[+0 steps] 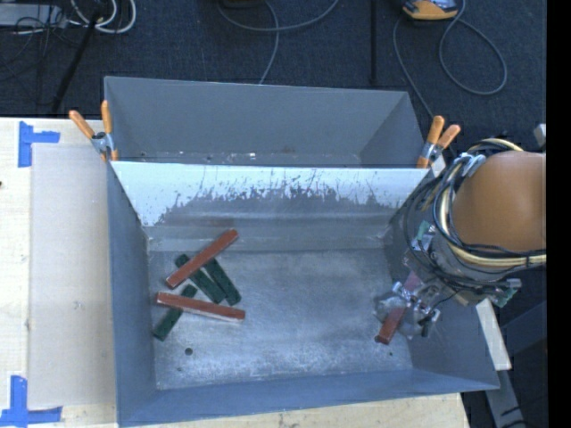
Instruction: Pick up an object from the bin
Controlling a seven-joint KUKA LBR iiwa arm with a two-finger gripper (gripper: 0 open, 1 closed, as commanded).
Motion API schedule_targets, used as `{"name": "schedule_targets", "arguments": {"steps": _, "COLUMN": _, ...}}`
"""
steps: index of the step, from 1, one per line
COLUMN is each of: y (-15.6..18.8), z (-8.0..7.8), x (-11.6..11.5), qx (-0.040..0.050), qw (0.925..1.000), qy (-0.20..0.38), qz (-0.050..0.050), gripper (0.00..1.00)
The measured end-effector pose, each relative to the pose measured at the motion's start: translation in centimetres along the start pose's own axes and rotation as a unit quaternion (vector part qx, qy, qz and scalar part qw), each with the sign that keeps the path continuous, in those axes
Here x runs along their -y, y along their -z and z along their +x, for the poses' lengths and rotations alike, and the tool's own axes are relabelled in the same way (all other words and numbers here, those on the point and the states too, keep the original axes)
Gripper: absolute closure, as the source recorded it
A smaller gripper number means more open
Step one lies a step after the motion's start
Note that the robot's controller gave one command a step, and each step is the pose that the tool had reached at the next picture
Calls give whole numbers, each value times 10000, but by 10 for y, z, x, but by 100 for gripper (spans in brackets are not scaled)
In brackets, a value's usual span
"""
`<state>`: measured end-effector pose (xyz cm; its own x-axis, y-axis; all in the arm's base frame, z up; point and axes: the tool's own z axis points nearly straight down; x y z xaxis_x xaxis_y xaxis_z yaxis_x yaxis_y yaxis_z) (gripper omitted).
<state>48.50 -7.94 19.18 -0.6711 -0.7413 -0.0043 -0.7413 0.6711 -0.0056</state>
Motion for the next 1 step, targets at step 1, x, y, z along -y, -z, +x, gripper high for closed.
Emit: {"name": "schedule_targets", "arguments": {"steps": 1, "y": 109, "z": 10, "x": 42, "qx": -2, "qw": 9773, "qy": 2118, "qz": -26, "gripper": 100}}
